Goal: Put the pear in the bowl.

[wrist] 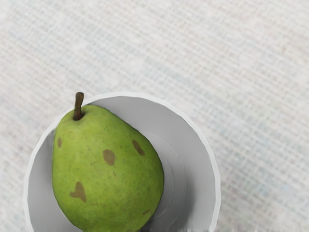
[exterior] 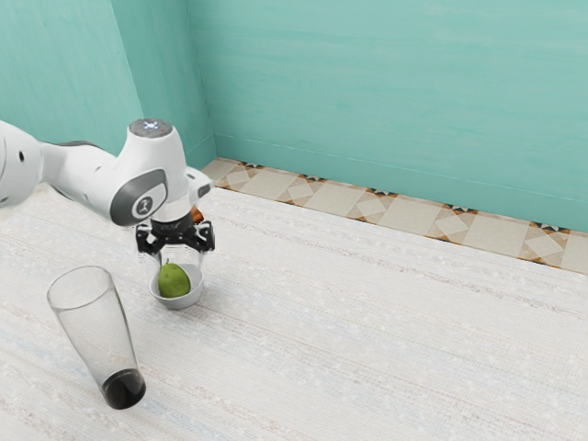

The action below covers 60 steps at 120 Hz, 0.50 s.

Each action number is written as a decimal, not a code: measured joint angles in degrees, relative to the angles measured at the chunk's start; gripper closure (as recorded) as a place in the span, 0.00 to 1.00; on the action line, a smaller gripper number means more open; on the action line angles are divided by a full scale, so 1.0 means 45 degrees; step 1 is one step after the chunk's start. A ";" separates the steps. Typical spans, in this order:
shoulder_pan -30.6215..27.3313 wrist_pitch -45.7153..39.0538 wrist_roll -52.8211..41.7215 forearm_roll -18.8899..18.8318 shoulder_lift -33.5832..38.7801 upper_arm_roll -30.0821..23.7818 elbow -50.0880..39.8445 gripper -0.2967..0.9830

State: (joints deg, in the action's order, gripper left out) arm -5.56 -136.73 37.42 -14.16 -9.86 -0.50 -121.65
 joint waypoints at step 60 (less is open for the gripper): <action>-0.0072 0.8670 -0.4025 0.4600 0.1507 0.0213 0.7925 0.25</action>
State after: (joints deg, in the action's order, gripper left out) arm -5.89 -97.71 19.30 6.54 -3.08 0.46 -85.99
